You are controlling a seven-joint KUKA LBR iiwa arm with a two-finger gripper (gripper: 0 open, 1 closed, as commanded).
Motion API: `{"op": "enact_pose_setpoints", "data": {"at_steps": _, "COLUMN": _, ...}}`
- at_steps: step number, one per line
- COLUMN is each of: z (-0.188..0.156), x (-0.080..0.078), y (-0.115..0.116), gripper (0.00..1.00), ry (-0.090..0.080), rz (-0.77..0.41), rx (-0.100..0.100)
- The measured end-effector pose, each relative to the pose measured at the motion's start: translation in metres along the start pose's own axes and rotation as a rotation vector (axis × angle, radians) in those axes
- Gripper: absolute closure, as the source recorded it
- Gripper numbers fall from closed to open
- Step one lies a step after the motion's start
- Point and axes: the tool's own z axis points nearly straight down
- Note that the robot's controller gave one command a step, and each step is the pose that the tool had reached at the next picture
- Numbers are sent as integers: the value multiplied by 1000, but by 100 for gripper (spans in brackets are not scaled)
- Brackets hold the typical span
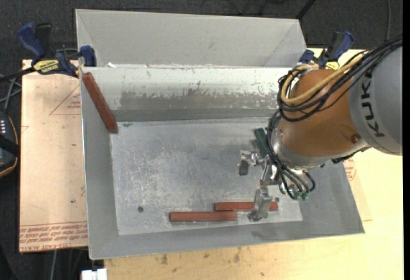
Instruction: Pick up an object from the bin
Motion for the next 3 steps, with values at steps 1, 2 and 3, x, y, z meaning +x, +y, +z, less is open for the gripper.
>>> {"op": "enact_pose_setpoints", "data": {"at_steps": 1, "z": -4, "x": -2, "y": 0, "gripper": 0, "ry": -8, "rz": 0, "rx": 0}}
{"op": "enact_pose_setpoints", "data": {"at_steps": 2, "z": 98, "x": -16, "y": -3, "gripper": 100, "ry": -14, "rz": -159, "rx": 0}}
{"op": "enact_pose_setpoints", "data": {"at_steps": 3, "z": 102, "x": -15, "y": -3, "gripper": 0, "ry": -15, "rz": -158, "rx": 0}}
